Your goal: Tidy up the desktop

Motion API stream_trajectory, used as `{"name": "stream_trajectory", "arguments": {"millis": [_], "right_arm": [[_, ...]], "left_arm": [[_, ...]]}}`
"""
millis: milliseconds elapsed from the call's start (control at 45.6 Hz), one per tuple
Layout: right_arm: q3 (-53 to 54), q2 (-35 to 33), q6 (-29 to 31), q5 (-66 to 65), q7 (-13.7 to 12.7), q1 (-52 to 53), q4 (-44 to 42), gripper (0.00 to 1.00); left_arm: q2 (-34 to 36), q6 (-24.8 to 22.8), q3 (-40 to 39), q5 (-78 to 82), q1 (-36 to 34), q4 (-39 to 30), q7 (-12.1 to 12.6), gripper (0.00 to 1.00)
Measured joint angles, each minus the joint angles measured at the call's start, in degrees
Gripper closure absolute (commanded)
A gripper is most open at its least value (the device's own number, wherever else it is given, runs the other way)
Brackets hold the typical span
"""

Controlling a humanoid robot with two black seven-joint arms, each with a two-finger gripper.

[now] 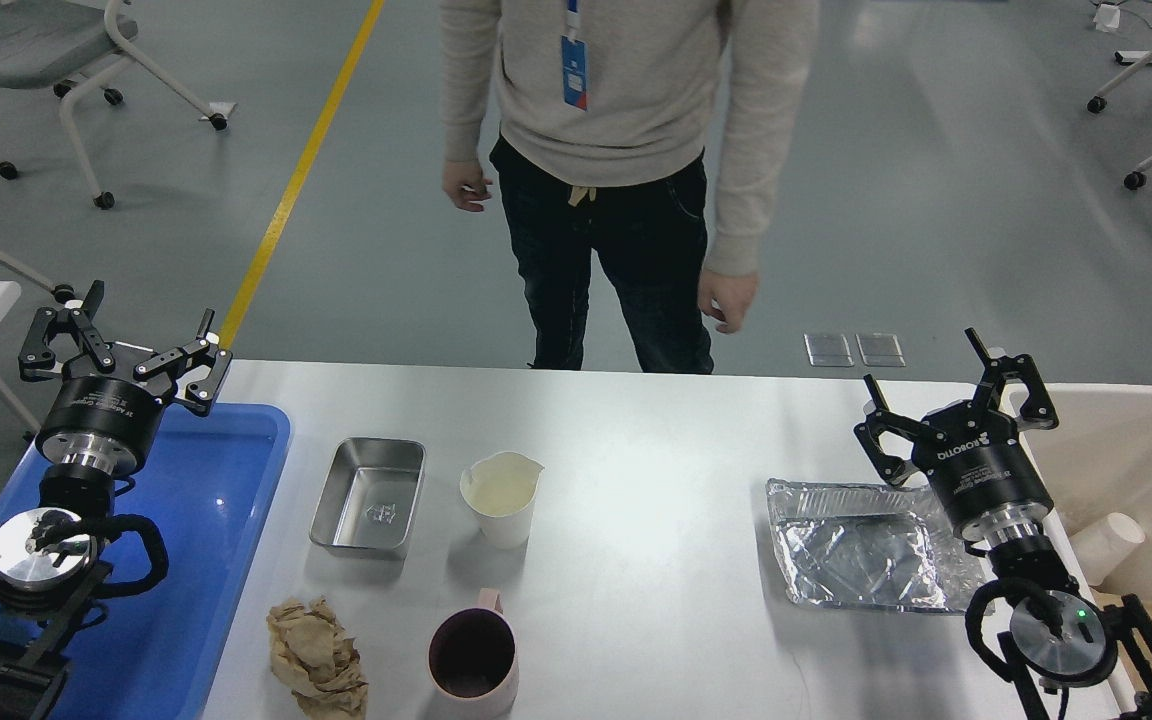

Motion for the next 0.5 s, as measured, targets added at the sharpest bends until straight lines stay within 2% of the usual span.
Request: {"name": "stream_trajectory", "arguments": {"millis": [504], "right_arm": [[0.00, 0.00, 0.00, 0.00, 0.00, 0.09, 0.00, 0.00]], "left_arm": [[-0.03, 0.08, -0.01, -0.03, -0.40, -0.90, 0.32, 0.04]]}}
